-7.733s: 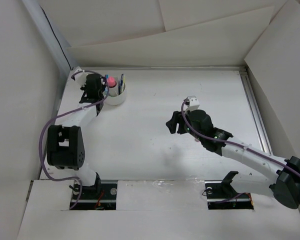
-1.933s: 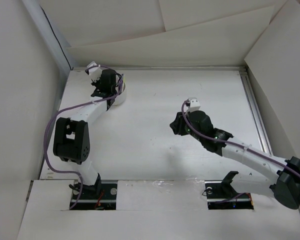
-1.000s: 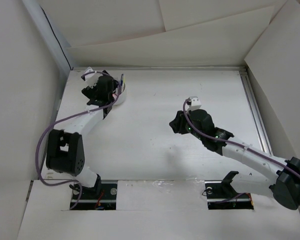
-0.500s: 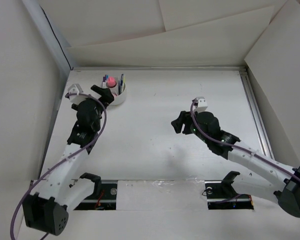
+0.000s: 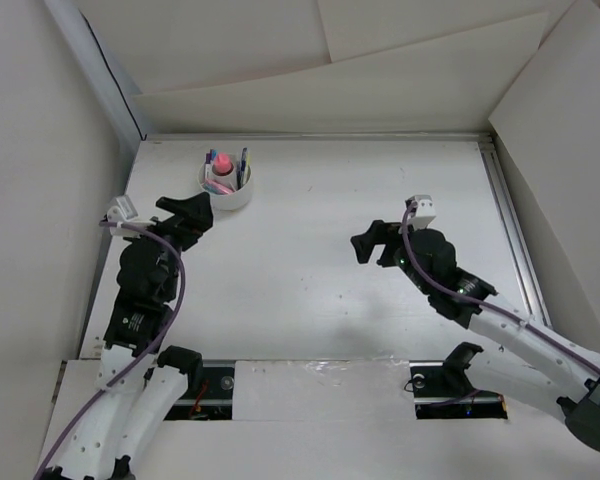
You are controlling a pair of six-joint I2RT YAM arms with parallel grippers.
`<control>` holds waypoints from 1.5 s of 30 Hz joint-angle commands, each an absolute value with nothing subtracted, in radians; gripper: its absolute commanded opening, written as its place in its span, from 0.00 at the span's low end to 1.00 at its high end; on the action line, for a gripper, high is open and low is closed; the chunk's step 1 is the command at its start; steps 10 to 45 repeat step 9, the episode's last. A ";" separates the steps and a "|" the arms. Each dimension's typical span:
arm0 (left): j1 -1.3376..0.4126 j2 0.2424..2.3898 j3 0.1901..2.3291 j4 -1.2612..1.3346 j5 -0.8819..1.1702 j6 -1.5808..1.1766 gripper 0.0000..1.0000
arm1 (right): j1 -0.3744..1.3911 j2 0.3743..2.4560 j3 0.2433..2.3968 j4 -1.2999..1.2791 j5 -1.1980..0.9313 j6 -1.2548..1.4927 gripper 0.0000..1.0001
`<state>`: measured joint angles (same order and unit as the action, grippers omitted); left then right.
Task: Sort the stationery into containers
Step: Reset both arms
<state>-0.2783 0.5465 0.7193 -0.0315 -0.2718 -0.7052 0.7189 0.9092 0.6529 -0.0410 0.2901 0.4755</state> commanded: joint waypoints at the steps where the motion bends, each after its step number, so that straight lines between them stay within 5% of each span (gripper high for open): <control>1: -0.276 0.546 0.719 -0.066 -0.229 -0.726 1.00 | 0.706 0.853 0.650 -0.009 0.311 0.469 1.00; 45: -0.276 0.497 0.644 0.027 -0.134 -0.690 1.00 | 0.706 0.816 0.712 -0.139 0.313 0.449 1.00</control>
